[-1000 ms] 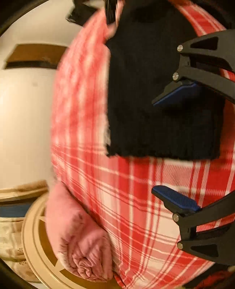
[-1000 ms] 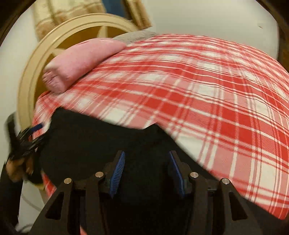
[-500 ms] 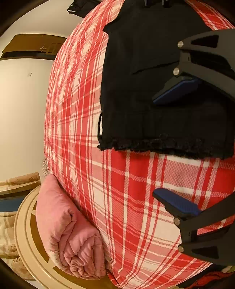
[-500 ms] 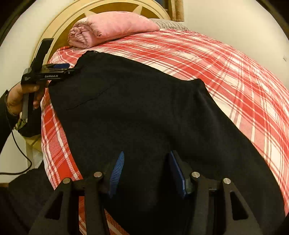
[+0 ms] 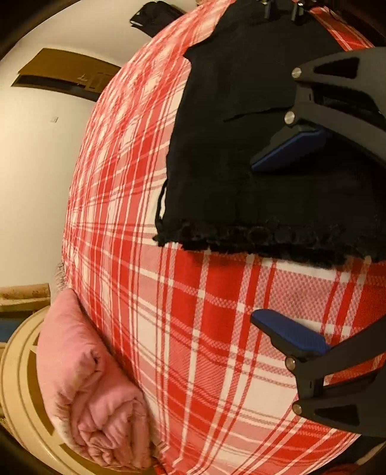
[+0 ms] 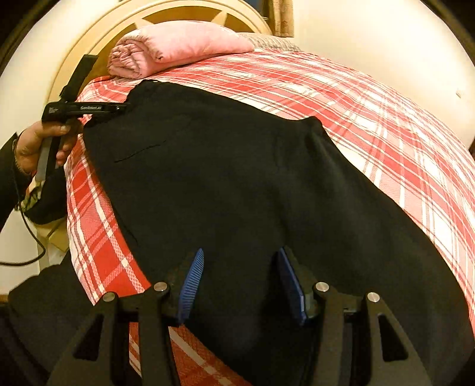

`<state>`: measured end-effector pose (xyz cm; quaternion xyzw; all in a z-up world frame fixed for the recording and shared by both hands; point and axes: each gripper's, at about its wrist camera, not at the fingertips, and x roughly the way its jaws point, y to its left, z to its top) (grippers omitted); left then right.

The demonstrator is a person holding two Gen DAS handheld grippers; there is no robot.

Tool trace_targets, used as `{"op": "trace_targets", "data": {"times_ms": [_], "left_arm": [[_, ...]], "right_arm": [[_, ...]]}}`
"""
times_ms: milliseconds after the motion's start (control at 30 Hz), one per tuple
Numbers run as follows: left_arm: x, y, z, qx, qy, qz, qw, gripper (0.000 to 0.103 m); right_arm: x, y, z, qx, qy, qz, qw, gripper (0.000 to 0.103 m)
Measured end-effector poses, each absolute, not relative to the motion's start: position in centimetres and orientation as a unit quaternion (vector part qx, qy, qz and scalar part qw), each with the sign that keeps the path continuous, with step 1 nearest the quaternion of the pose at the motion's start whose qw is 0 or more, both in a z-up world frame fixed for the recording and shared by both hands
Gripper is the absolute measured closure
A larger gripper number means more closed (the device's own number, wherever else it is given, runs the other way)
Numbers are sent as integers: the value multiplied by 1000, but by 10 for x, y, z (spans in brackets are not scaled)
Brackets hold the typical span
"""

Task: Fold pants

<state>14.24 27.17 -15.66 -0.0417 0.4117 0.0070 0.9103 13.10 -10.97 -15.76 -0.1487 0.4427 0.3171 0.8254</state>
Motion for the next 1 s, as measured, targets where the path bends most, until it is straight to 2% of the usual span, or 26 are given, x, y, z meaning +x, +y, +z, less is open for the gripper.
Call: {"op": "trace_targets", "data": {"times_ms": [33, 167, 267, 433, 700, 1000], "left_arm": [[142, 272, -157, -41, 410, 11, 911, 3], [128, 271, -144, -35, 389, 42, 919, 5], [101, 255, -112, 14, 319, 91, 943, 6], [83, 220, -76, 19, 265, 71, 961, 4], [107, 119, -99, 39, 304, -56, 950, 4], [109, 42, -120, 62, 337, -130, 930, 4]], "right_arm": [[131, -108, -158, -146, 443, 313, 827, 47], [127, -107, -157, -154, 434, 311, 831, 44], [134, -130, -153, -102, 442, 312, 835, 44], [148, -185, -143, -28, 450, 280, 848, 44], [140, -307, -118, -13, 436, 186, 880, 44], [116, -548, -95, 125, 444, -7, 887, 44]]}}
